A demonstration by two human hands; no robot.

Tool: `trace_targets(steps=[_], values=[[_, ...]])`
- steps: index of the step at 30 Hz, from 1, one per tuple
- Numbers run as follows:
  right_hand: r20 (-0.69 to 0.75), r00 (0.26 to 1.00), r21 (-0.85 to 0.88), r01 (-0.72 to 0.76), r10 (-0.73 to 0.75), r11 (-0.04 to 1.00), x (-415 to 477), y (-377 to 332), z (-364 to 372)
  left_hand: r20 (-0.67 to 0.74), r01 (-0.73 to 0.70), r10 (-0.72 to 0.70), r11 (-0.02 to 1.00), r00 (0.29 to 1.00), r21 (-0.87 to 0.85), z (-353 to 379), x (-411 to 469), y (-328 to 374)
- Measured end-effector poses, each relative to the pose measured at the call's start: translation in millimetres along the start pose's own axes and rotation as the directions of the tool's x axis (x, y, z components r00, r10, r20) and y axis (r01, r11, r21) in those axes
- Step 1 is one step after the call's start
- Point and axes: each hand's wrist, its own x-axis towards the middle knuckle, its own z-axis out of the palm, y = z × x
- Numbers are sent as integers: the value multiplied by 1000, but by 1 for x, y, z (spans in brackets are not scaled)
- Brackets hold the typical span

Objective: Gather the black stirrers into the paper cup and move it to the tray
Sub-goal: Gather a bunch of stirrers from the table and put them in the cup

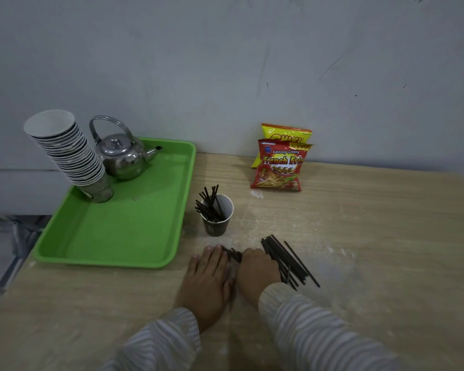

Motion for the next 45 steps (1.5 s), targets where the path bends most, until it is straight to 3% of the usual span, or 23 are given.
trace_targets(steps=[3, 9, 21, 34, 41, 45], values=[[-74, 994, -80, 68, -74, 994, -5, 1, 3, 1, -4, 4, 1000, 1000, -2, 1, 0, -1], [-15, 998, -36, 63, -63, 997, -3, -1, 3, 5, 1, -1, 1000, 1000, -7, 1, 1, -1], [1, 1000, 201, 6, -6, 980, 6, 10, -6, -1, -5, 5, 1000, 1000, -14, 1, 2, -2], [-20, 989, -15, 149, -149, 989, -8, -2, -1, -11, -12, 12, 1000, 1000, -7, -3, 0, 1], [101, 981, 89, 158, -166, 983, 7, -4, -9, 2, -10, 10, 1000, 1000, 1, -1, 0, -1], [70, 989, 132, 122, -132, 984, 8, 2, -10, -10, -13, 13, 1000, 1000, 3, -1, 1, 0]])
